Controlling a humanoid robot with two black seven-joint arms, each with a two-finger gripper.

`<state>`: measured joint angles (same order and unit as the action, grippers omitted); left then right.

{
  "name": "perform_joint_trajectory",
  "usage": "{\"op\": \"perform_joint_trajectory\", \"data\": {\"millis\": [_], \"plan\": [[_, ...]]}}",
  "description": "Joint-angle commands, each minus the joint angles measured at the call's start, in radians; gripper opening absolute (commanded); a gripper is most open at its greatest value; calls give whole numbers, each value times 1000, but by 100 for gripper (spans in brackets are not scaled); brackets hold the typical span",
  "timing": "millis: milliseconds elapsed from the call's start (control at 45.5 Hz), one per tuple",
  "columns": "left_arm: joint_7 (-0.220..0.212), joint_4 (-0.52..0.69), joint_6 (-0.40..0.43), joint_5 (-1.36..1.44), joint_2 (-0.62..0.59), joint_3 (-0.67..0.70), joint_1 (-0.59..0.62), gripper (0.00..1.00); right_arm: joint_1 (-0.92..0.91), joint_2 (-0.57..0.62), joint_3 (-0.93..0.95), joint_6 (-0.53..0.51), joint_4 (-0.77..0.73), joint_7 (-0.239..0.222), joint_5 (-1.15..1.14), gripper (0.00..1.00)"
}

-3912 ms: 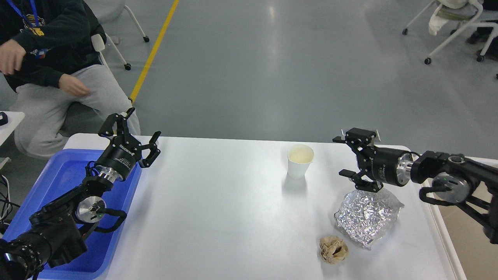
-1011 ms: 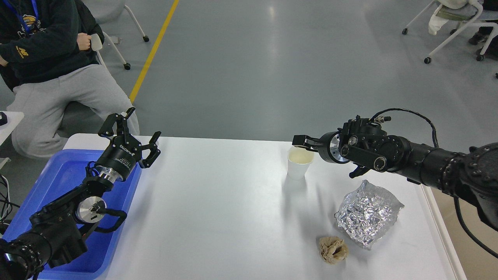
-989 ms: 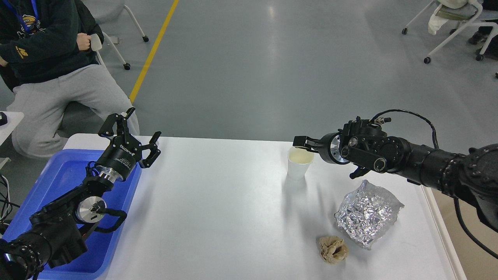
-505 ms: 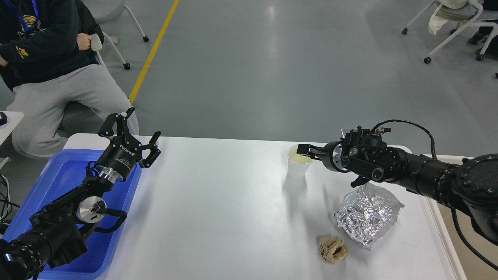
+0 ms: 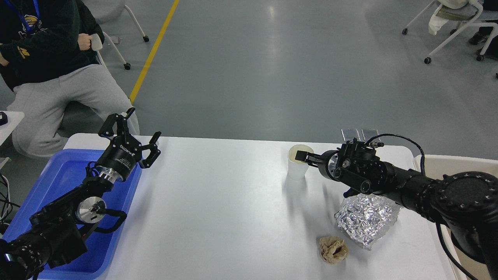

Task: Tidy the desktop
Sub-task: 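Lower the open right gripper around the paper cup and close it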

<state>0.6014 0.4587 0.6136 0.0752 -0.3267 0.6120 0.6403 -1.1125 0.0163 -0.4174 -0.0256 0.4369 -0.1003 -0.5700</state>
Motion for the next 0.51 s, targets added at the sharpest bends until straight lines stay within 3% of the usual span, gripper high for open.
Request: {"op": "perform_joint_trajectory", "data": {"millis": [0,44,88,352,396,462,484], "plan": [[0,0,0,0,0,0,1,100,25,-16,2,12,-44,17,1,78],[0,0,0,0,0,0,1,100,25,-16,2,12,-46,17,1,62],[0,0,0,0,0,0,1,100,26,-16,2,12,-46,17,1,55],[0,0,0,0,0,0,1,100,33,-16,2,10,-43,17,2,40],[0,0,0,0,0,0,-1,100,33,-16,2,10,-43,17,2,30],[0,0,0,0,0,0,-1,100,34,-16,2,10,-41,17,2,5],[0,0,0,0,0,0,1,100,34,-16,2,10,-41,17,2,1]]}}
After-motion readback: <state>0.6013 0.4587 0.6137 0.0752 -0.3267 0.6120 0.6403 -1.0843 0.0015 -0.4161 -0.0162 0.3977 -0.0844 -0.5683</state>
